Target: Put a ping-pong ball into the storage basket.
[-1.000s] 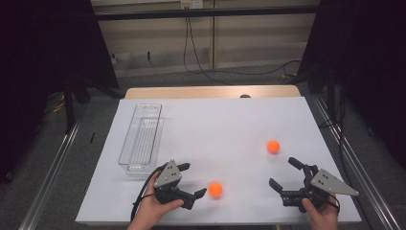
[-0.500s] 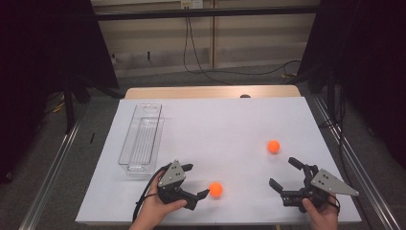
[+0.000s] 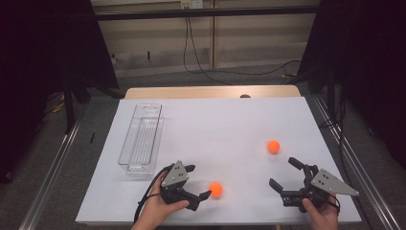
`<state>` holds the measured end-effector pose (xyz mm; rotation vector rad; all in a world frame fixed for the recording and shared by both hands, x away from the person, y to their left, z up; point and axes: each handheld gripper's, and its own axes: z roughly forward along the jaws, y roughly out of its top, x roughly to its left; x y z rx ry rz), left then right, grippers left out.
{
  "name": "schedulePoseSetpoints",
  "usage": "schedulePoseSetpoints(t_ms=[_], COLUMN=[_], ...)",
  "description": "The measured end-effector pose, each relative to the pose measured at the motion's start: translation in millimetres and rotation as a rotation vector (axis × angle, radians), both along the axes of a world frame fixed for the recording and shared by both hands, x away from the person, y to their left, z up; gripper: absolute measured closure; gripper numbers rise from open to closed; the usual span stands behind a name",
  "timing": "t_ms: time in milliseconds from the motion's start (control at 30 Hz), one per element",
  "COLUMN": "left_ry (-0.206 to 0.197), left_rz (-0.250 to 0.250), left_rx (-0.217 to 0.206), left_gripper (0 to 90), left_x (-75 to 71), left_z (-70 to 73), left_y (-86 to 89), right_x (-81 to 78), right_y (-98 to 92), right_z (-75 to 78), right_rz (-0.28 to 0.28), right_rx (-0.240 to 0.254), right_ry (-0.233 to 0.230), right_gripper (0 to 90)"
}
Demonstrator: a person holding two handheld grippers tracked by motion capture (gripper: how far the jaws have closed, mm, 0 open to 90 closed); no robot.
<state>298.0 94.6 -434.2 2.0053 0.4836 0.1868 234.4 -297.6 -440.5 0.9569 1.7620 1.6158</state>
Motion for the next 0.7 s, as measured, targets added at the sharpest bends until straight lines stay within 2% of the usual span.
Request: schedulePoseSetpoints(t_ms=[700], left_ry=[0.034], left_rz=[-0.009], left_rx=[0.043], left_gripper=[2.7], left_x=[3.2], left_z=[-3.7], left_y=[-9.7], right_x=[-0.2], right_y=[-0.2], right_z=[0.2], right_rz=[0.002], right_rx=[0.001], right_ry=[0.000], right_gripper=[0.7])
